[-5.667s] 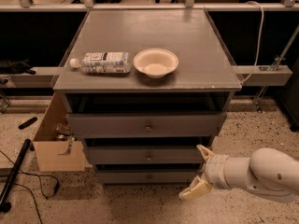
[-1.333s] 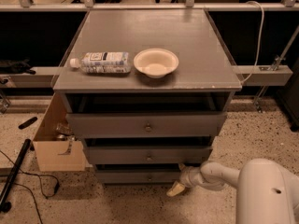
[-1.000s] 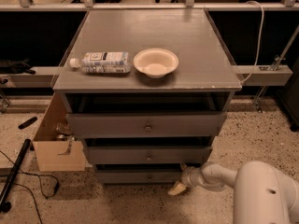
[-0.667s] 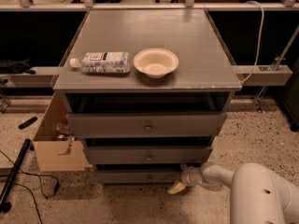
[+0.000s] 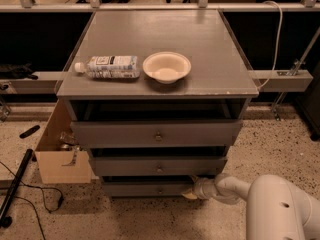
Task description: Open bottom drawer
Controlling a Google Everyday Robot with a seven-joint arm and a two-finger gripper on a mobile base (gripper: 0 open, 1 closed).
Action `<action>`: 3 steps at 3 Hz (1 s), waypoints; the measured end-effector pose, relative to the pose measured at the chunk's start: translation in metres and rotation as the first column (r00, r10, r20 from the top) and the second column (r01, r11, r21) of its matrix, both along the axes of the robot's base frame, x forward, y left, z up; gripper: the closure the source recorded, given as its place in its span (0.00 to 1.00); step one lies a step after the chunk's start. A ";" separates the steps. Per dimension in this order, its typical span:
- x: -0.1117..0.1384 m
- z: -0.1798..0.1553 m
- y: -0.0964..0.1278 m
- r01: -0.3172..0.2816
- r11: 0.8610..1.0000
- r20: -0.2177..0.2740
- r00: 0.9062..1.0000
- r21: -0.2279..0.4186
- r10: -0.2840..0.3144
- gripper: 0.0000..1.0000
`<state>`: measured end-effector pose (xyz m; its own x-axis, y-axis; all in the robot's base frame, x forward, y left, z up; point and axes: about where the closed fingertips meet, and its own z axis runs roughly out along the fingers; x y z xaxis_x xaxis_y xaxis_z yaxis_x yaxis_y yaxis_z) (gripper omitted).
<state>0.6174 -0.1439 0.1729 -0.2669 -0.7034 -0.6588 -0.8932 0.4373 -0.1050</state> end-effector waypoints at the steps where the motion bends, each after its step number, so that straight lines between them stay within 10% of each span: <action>1: 0.000 0.000 0.000 0.000 1.000 0.000 1.000 0.000 0.000 0.78; 3: 0.000 0.000 0.000 0.000 1.000 0.000 1.000 0.000 0.000 1.00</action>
Offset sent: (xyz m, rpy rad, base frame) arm 0.0000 0.0000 0.0000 0.0000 0.0000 0.0000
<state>0.6174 -0.1438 0.1729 -0.2669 -0.7034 -0.6588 -0.8932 0.4372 -0.1049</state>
